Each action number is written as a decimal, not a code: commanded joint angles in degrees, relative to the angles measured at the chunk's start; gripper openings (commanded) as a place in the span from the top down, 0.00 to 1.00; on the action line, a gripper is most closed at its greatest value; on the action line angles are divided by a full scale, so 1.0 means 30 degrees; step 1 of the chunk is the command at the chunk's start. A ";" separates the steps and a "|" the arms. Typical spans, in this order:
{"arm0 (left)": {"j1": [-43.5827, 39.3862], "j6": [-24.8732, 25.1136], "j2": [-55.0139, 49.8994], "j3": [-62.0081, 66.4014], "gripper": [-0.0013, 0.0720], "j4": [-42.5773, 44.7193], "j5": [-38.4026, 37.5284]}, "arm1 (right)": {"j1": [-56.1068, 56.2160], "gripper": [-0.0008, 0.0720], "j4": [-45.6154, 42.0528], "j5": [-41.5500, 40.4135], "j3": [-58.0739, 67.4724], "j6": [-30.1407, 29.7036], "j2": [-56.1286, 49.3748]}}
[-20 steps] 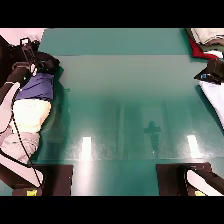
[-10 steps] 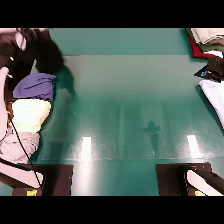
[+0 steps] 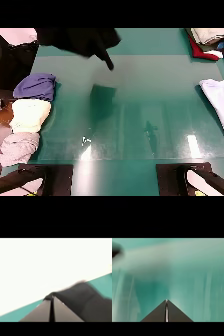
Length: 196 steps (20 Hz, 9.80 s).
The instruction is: Fold the shirts.
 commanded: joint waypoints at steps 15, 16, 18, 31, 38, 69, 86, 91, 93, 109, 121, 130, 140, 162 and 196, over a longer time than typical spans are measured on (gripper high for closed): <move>-0.2871 0.0364 -0.3271 -0.8852 0.07 -0.6484 -0.5705 | 0.0000 0.97 -0.0044 0.2696 0.5071 0.0007 0.0000; -0.2186 0.0182 -0.3169 -0.8714 0.07 -0.6419 -0.6623 | 0.0000 0.97 -0.0066 0.2732 0.5078 0.0000 0.0000; -0.0393 0.0182 -0.2863 -0.8561 0.07 -0.6353 -0.9887 | 0.0000 0.97 -0.0102 0.2798 0.5071 0.0000 0.0000; 0.3963 0.0350 0.0809 -2.4829 0.17 -0.6747 -0.6623 | 0.0044 0.97 0.0000 0.4685 0.5064 0.0007 -0.1508; 0.3963 0.0328 0.0772 -2.6024 0.17 -0.6834 -0.4976 | 0.0058 0.97 -0.0007 0.4991 0.5056 0.0007 -0.1785; 0.3963 0.0109 0.2718 -2.0866 0.94 -0.5406 -0.9224 | 1.4477 0.79 0.3228 -0.8204 -1.3296 -0.0969 -0.7329; 0.3963 -0.1348 0.7082 -0.4787 0.95 -0.1967 -1.0309 | 0.1712 0.97 0.2295 -0.3942 -0.6127 -0.1406 0.8109; 0.3963 -0.1384 0.7082 -0.1319 0.95 -0.2040 -1.0542 | -0.4823 0.97 0.2259 -0.2390 -0.2186 -0.1435 0.9828; 0.3963 -0.1384 0.7082 0.0015 0.95 -0.2040 -1.0105 | -0.7708 0.97 0.2280 -0.1807 -0.0561 -0.1443 0.9872; 0.3963 -0.1676 0.3876 -1.5788 0.94 -0.0299 -0.6564 | 0.0648 0.97 -0.0903 -0.1086 -0.0903 -0.0291 -0.2885; 0.3963 -0.1851 0.1450 -1.6422 0.94 -0.0466 -0.5559 | 0.3322 0.29 -0.2040 -0.6382 0.2419 -0.0262 -1.0637; 0.3963 -0.1887 0.1450 -1.6422 0.94 -0.0561 -0.5654 | 0.2062 0.48 -0.2033 0.3271 -0.0350 -0.0488 -1.0506; 0.3963 -0.1872 0.1450 -1.6422 0.94 -0.0554 -0.6149 | 0.3621 0.45 0.1180 -0.3402 -0.7045 -0.1304 -1.0513; 0.3963 -0.2375 0.1574 -1.6407 0.94 -0.0561 -0.6768 | 0.4313 0.97 0.1785 -0.3796 -0.7796 -0.1559 -1.0841; 0.3963 -0.2186 0.6513 -0.2302 0.95 -0.3993 -0.9457 | -0.9384 0.97 0.2106 0.6943 0.6688 0.0816 0.0452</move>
